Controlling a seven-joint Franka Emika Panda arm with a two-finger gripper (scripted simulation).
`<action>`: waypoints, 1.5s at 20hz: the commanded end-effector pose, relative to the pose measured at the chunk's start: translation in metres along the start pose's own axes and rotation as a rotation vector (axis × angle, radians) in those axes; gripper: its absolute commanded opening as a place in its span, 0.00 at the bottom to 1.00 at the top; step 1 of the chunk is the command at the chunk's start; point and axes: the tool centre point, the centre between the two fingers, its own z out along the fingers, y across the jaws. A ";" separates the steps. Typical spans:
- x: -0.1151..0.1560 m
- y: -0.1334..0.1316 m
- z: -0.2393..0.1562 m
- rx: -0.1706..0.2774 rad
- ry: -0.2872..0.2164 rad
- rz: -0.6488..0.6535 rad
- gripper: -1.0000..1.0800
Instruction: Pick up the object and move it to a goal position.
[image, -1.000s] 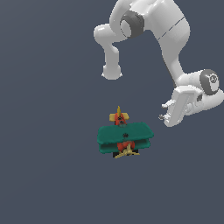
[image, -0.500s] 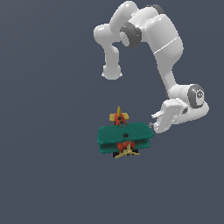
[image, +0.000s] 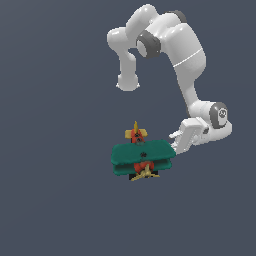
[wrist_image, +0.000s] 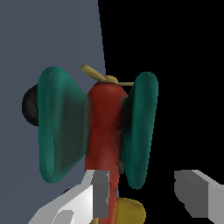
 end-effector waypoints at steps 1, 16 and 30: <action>0.000 -0.001 0.000 0.001 0.001 -0.001 0.62; -0.002 0.001 0.019 -0.015 -0.019 0.003 0.62; -0.004 0.001 0.045 -0.015 -0.021 0.002 0.00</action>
